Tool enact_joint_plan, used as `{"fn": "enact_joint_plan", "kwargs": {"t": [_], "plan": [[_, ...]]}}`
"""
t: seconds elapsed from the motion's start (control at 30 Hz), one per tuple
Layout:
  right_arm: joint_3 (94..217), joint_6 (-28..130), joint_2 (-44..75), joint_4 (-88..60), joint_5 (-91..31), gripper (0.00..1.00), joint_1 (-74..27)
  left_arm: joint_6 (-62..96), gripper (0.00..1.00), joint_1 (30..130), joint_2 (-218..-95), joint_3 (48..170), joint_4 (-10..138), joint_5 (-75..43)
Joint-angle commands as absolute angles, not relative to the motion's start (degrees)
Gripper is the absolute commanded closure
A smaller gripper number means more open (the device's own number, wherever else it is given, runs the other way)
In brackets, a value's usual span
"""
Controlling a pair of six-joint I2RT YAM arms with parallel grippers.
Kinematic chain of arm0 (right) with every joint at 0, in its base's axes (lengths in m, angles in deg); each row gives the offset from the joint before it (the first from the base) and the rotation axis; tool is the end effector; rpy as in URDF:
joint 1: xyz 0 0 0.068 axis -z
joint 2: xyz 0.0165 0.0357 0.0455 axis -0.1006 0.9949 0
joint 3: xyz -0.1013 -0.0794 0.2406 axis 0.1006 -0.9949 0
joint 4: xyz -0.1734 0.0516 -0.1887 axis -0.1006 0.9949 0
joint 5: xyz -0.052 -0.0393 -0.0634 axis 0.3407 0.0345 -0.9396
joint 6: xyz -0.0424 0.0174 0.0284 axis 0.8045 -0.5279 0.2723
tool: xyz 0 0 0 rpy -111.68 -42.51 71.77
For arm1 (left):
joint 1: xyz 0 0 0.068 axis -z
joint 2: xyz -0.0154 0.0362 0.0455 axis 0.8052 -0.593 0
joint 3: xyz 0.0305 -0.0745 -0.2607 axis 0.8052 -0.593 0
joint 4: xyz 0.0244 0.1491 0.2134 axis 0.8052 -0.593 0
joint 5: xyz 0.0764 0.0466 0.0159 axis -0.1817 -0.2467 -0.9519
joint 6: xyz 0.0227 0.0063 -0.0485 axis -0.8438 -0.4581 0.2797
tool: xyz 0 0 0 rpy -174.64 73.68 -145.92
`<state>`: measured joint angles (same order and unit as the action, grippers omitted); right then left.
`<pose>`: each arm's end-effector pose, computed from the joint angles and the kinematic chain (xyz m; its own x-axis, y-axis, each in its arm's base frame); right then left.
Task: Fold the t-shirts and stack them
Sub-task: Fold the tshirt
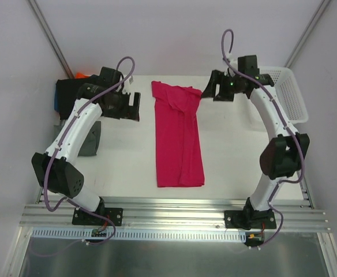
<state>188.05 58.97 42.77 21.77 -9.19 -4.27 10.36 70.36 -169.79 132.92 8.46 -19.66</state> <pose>0.4237 0.0921 0.3611 -0.5748 -0.1193 -0.8096 -0.5384 0.8002 0.2643 0.3118 -0.0966 0.3884 -0.7159 0.1344 -0.6851 0.2832 0.9529 -0.1090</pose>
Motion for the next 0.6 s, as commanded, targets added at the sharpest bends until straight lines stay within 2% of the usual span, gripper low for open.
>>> {"fn": "enact_joint_plan", "kwargs": {"t": [0.0,0.17,0.2,0.3,0.57], "plan": [[175.76,60.83,41.48,41.4,-0.32,0.23,-5.65,17.5,0.15,69.98,-170.16,125.03,5.7,-5.02],[151.52,59.6,33.13,40.9,1.36,0.28,-5.74,21.81,0.23,69.98,-171.57,116.49,4.21,6.77],[149.29,59.86,30.68,41.07,1.45,0.32,-5.65,22.25,0.24,69.98,-171.66,113.95,4.12,8.18],[142.35,60.83,27.94,41.16,0.31,0.32,-6.18,24.01,0.27,69.98,-172.44,109.55,4.12,10.38],[137.14,56.37,24.68,36.51,2.15,0.34,-11.52,26.47,0.34,69.98,-178.24,105.32,4.47,14.34]]}}
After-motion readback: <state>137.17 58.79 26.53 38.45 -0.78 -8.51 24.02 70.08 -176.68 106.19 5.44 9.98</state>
